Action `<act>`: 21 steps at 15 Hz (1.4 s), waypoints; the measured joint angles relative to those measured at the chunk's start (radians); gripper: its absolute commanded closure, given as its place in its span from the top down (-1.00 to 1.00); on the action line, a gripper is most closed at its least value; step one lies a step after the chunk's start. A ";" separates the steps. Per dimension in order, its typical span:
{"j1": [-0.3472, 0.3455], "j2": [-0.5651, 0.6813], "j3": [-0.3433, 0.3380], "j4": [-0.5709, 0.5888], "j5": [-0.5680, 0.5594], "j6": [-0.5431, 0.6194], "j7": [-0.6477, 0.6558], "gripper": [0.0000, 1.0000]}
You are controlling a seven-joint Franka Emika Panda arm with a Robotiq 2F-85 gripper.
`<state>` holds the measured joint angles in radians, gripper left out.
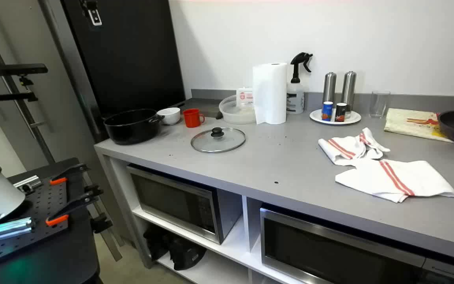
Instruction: Place the lid on the pot
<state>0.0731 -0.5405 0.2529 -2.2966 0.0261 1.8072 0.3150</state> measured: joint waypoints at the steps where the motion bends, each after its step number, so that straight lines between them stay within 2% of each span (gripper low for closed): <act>1: 0.000 0.000 0.000 0.001 0.000 0.001 0.000 1.00; 13: 0.000 0.010 -0.015 0.002 -0.003 0.000 -0.003 1.00; 21: -0.042 0.197 -0.114 0.077 -0.044 0.012 -0.090 1.00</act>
<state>0.0313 -0.3439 0.1393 -2.2195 -0.0175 1.8196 0.2251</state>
